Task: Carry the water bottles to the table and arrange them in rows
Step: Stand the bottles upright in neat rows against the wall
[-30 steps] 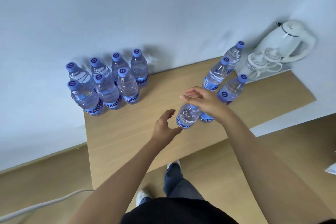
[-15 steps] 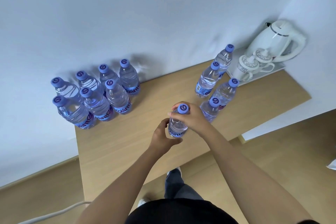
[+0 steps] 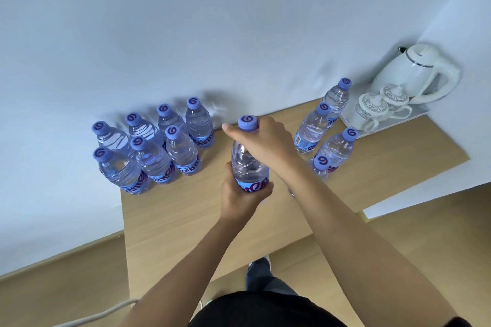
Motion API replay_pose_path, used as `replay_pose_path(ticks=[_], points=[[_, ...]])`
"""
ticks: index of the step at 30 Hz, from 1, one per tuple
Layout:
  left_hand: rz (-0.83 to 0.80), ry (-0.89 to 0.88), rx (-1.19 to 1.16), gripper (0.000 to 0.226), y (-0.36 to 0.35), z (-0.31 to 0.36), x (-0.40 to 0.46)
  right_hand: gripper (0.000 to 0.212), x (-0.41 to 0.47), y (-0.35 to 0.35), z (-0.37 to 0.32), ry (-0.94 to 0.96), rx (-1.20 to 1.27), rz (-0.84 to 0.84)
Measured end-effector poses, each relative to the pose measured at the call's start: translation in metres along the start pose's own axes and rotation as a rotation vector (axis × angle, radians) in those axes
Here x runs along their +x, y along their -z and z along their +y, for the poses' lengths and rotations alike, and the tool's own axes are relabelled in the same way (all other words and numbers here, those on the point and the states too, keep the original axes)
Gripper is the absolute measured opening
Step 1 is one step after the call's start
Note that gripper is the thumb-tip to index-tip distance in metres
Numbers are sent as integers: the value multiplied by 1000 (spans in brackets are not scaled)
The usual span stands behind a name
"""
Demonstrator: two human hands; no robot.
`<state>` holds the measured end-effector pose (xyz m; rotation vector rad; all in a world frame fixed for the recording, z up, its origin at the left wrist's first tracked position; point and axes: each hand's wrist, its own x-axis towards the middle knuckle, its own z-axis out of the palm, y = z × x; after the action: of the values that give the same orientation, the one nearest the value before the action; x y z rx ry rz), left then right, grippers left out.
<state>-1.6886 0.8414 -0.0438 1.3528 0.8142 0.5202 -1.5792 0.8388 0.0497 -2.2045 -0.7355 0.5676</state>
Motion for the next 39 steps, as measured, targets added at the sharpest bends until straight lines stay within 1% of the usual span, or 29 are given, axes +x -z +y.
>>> replay_pose_path(ticks=[2, 3, 5, 6, 9, 12, 13, 15, 18, 21, 26, 29, 32, 34, 35, 37, 39], points=[[-61, -1, 7, 56, 8, 13, 0, 59, 1, 6, -9, 51, 74, -49], [-116, 12, 3, 52, 12, 20, 0, 60, 2, 10, -12, 77, 132, -85], [-253, 40, -18, 38, 22, 35, 0, 54, 4, 18, -19, 127, 218, -171], [-292, 46, -26, 36, 26, 42, 0, 51, 5, 22, -22, 153, 252, -220], [-337, 9, -24, 33, 37, 63, -5, 52, 7, 33, -30, 188, 379, -338], [-431, 5, -15, 31, 43, 77, -7, 28, 12, 37, -35, 168, 525, -430], [-437, 14, -9, 35, 46, 81, -7, 23, 12, 37, -38, 162, 573, -456], [-450, 29, -13, 41, 50, 84, -6, 20, 12, 34, -39, 159, 655, -487], [-451, 43, -20, 45, 53, 86, -6, 22, 7, 30, -46, 148, 730, -479], [-425, 46, -37, 44, 54, 88, -8, 21, 4, 28, -52, 144, 771, -408], [-278, -11, -57, 51, 49, 86, -13, 26, 2, 29, -60, 111, 752, -236], [-191, -70, -57, 59, 44, 84, -17, 28, 0, 27, -69, 105, 751, -128], [-118, -81, -40, 57, 44, 85, -18, 31, -4, 26, -76, 127, 735, -80], [-115, -77, -24, 59, 48, 89, -17, 33, -4, 29, -79, 143, 722, -101], [-128, -75, -25, 60, 50, 91, -17, 30, -3, 33, -80, 156, 715, -142], [-170, -67, -58, 59, 56, 97, -17, 24, -1, 41, -82, 197, 706, -286], [-236, -55, -103, 62, 64, 104, -17, 27, 1, 48, -82, 236, 735, -446]])
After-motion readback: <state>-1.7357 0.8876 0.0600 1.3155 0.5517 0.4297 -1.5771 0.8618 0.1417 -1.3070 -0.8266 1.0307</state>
